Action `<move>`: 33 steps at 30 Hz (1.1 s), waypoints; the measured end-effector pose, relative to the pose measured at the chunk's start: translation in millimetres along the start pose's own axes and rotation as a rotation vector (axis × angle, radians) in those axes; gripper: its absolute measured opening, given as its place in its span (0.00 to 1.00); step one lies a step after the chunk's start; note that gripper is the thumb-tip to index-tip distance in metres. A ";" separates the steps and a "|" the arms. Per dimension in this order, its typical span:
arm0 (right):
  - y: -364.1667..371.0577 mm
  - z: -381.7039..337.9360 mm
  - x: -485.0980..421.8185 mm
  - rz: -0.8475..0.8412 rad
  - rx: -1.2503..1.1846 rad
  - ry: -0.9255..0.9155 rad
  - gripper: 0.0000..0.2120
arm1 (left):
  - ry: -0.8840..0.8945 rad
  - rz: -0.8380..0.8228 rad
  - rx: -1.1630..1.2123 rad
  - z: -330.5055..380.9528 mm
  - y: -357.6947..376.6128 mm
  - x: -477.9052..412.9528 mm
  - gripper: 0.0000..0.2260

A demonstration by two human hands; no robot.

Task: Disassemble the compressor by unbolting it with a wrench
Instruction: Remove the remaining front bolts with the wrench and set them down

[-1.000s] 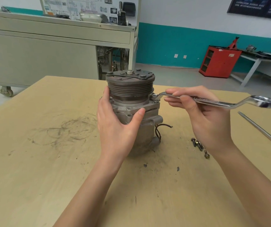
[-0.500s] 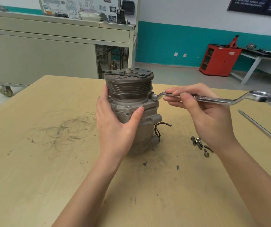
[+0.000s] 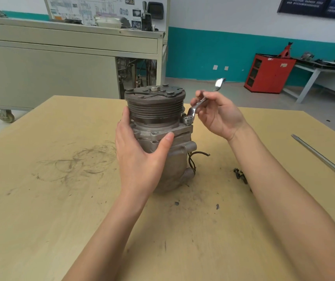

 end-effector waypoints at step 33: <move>63.7 -28.0 102.9 0.184 1.048 -0.673 0.05 | -0.007 0.014 -0.004 2.9 -1.5 -0.2 0.41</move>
Point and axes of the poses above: each hand's wrist, its own x-axis away from the middle knuckle, its own y-axis out of the palm, z = x × y, the point moved 8 cm from there along -x, towards the middle knuckle, and after that the axes turned 2 degrees about y, right-handed, at the moved point
